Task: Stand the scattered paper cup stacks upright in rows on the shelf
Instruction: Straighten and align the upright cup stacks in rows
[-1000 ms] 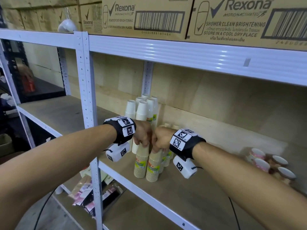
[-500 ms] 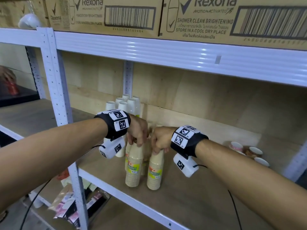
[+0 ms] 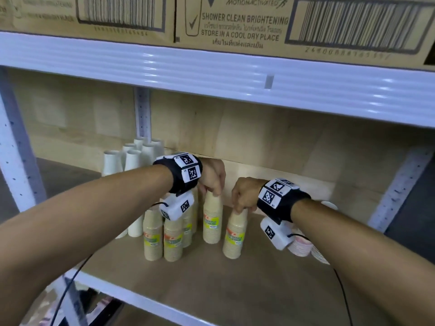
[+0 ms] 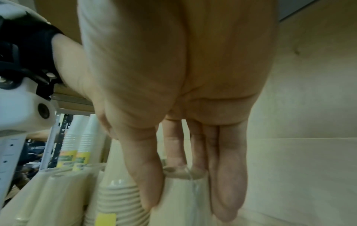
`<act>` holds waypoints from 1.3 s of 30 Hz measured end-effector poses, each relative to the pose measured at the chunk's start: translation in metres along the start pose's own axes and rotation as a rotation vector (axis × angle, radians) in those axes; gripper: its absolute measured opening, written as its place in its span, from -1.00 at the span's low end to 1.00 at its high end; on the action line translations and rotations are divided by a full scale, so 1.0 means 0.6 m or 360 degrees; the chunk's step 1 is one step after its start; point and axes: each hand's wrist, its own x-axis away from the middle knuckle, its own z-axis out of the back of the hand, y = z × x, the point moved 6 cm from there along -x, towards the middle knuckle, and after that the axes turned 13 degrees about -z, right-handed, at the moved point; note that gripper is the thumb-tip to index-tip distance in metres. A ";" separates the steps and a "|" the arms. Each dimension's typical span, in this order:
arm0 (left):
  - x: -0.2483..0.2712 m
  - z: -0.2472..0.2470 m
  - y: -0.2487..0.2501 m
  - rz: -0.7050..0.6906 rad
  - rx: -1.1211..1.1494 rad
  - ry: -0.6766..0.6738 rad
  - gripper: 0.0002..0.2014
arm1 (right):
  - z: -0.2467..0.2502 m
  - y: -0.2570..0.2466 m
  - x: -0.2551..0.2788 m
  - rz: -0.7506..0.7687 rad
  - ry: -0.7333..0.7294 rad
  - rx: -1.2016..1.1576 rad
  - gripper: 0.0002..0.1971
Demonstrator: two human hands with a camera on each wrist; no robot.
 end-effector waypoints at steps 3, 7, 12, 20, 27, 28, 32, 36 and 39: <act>-0.042 0.002 0.008 -0.0028 -0.0056 0.0055 -0.79 | 0.007 0.037 -0.021 -0.0063 0.0070 -0.0035 -0.67; -0.099 0.007 0.017 -0.0064 -0.0076 0.0147 -0.77 | 0.016 0.079 -0.054 -0.0136 0.0192 -0.0025 -0.76; -0.165 0.009 0.021 -0.0094 -0.0080 0.0248 -0.71 | 0.021 0.126 -0.116 -0.0244 0.0351 -0.0072 -0.66; -0.242 -0.011 0.020 -0.0179 -0.0168 0.0293 -0.69 | 0.016 0.162 -0.180 -0.0270 0.0456 -0.0235 -0.79; -0.282 -0.027 -0.001 -0.0147 -0.0267 0.0282 -0.89 | 0.009 0.168 -0.205 -0.0272 0.0470 -0.0284 -0.66; -0.281 -0.029 -0.001 -0.0154 -0.0285 0.0279 -0.93 | 0.007 0.168 -0.208 -0.0288 0.0457 -0.0293 -0.65; -0.293 -0.034 -0.003 -0.0182 -0.0305 0.0305 -0.73 | 0.004 0.161 -0.218 -0.0296 0.0447 -0.0331 -0.69; -0.295 -0.033 0.000 -0.0148 -0.0337 0.0326 -0.79 | -0.002 0.162 -0.240 -0.0314 0.0422 -0.0380 -0.88; -0.292 -0.032 0.000 -0.0156 -0.0334 0.0332 -0.81 | -0.007 0.164 -0.245 -0.0283 0.0496 -0.0418 -0.78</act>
